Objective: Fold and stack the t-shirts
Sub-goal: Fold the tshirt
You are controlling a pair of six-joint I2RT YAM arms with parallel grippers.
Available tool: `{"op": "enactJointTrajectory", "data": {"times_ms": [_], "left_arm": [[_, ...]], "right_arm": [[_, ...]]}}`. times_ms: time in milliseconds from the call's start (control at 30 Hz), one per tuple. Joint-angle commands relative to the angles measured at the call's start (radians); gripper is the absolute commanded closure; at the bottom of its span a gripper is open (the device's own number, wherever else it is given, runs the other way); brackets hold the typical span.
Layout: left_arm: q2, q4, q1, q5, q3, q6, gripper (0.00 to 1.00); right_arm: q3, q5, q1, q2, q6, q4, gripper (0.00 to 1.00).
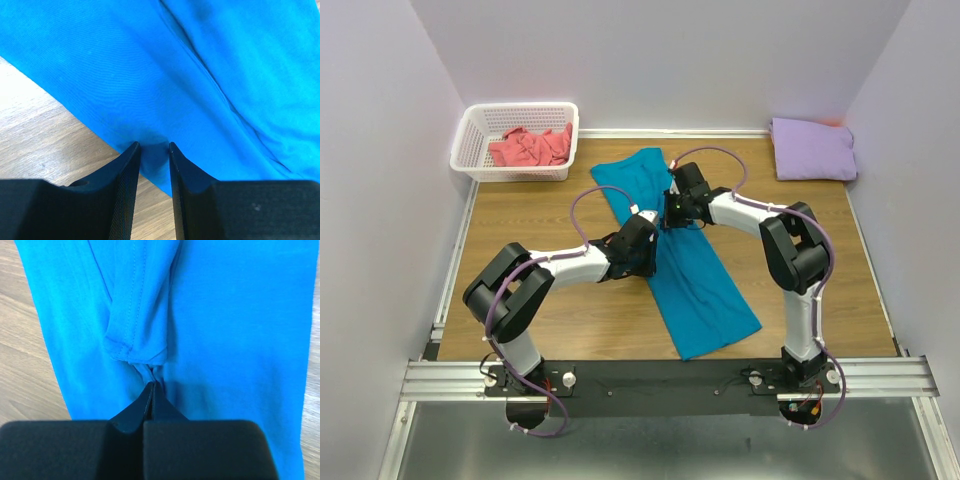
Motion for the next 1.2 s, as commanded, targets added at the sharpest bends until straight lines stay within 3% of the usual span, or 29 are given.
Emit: {"op": "enactJointTrajectory", "data": {"times_ms": [0, 233, 600, 867, 1067, 1167], "left_arm": [[0.033, -0.166, -0.015, 0.014, -0.054, 0.019, 0.62], [0.038, -0.164, -0.021, 0.045, -0.051, 0.018, 0.62], [0.050, -0.175, -0.025, 0.042, -0.063, 0.021, 0.62], [0.101, -0.252, -0.016, -0.060, -0.019, 0.044, 0.62], [0.147, -0.304, 0.071, -0.101, 0.054, 0.098, 0.61], [0.103, -0.341, 0.090, -0.083, 0.086, 0.125, 0.54]], "right_arm": [[0.023, 0.040, -0.007, -0.050, -0.034, -0.038, 0.99], [0.038, 0.022, -0.007, -0.036, -0.040, -0.058, 0.99], [0.030, 0.116, -0.007, -0.059, -0.055, -0.082, 0.95], [-0.031, 0.126, -0.013, -0.145, -0.068, -0.102, 0.65], [-0.166, 0.137, -0.038, -0.271, -0.057, -0.105, 0.52], [-0.238, 0.169, -0.045, -0.358, -0.052, -0.113, 0.48]]}}
